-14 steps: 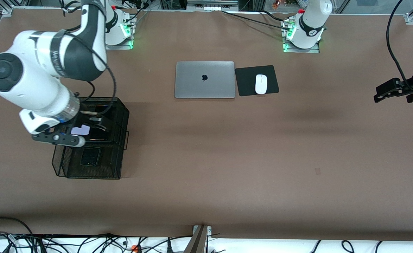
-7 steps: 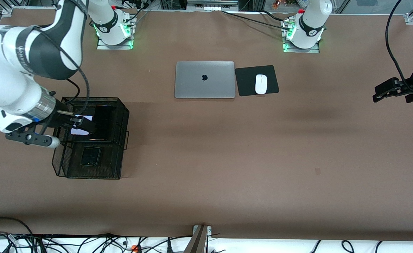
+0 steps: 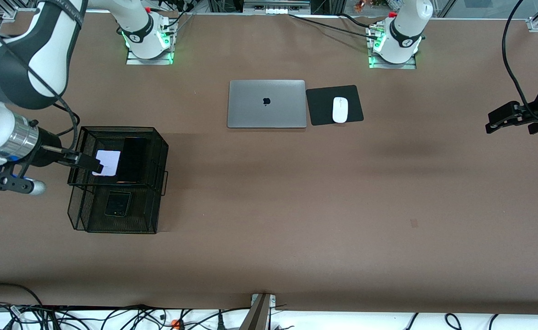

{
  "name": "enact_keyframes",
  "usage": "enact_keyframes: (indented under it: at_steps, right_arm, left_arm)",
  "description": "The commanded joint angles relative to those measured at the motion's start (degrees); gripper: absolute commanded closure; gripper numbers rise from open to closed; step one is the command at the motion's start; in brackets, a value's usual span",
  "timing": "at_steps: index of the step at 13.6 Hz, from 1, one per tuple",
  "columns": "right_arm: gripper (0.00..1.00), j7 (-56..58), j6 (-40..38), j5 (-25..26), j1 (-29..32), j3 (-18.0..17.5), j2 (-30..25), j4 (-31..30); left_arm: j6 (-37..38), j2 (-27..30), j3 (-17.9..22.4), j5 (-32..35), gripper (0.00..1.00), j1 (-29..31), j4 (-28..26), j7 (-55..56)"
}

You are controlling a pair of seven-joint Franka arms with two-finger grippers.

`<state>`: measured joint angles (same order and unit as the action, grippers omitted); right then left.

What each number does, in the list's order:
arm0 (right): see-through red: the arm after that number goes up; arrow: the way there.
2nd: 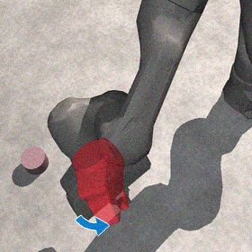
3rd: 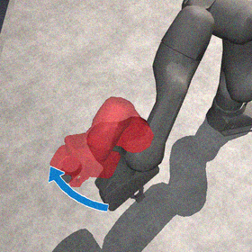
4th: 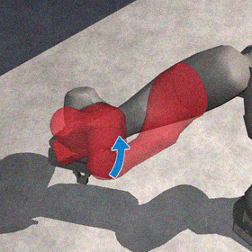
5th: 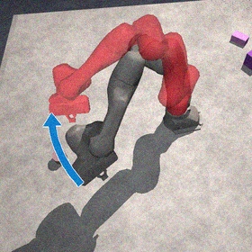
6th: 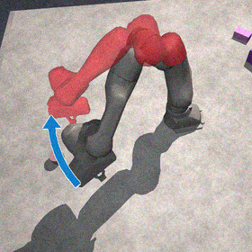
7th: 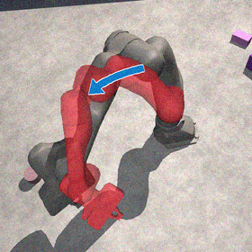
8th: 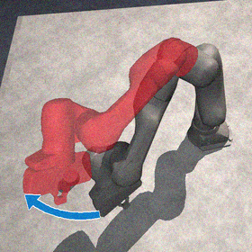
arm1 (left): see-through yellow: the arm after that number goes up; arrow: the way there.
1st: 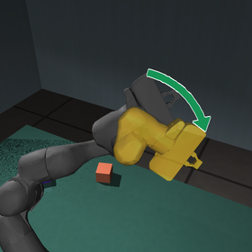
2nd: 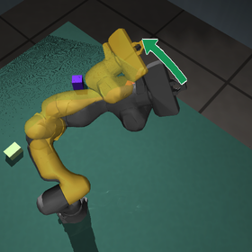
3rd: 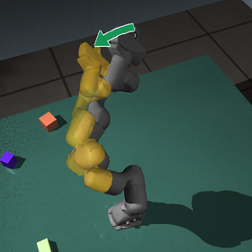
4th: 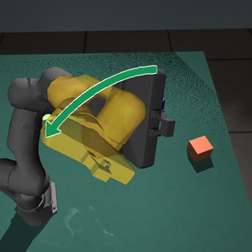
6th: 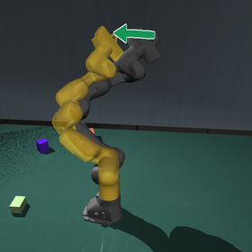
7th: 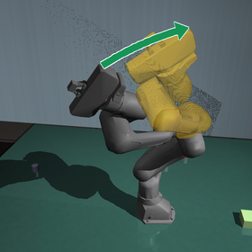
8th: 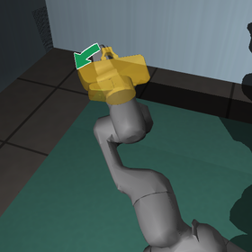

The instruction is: Place phones with both arms

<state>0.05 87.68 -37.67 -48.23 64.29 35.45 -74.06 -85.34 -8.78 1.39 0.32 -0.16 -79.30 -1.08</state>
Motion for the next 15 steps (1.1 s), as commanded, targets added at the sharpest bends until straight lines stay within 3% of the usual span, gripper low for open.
enact_keyframes:
  at_steps: [1,3,6,9,10,13,15]
  right_arm:
    - [0.00,-1.4,-6.1,4.9,11.2,-12.4,-1.5,9.2]
    - [0.00,-1.5,-6.7,7.9,16.8,-19.5,-3.9,10.3]
    - [0.00,-4.4,-5.9,17.7,27.3,-36.6,-9.3,9.9]
    - [0.00,-4.8,-3.3,23.7,37.1,-50.3,-14.8,4.7]
    - [0.00,-4.8,-2.4,25.0,38.9,-52.7,-16.9,1.8]
    - [0.00,-4.8,1.5,27.3,40.2,-55.1,-22.3,-8.4]
    - [0.00,-4.8,5.3,31.9,43.1,-60.7,-27.5,-16.0]
  left_arm:
    - [0.0,0.5,0.0,-1.5,0.00,0.1,0.0,0.1]
    - [0.0,0.5,0.0,-1.5,0.00,0.1,0.0,0.1]
    - [0.1,0.5,0.0,-1.5,0.00,0.1,0.0,0.1]
    - [0.1,0.5,0.0,-1.5,0.00,0.1,0.0,0.1]
    - [0.1,0.5,0.0,-1.5,0.00,0.1,0.0,0.1]
    - [0.2,0.5,0.0,-1.5,0.00,0.1,0.0,0.1]
    - [0.2,0.6,0.0,-1.5,0.00,0.1,0.0,0.1]
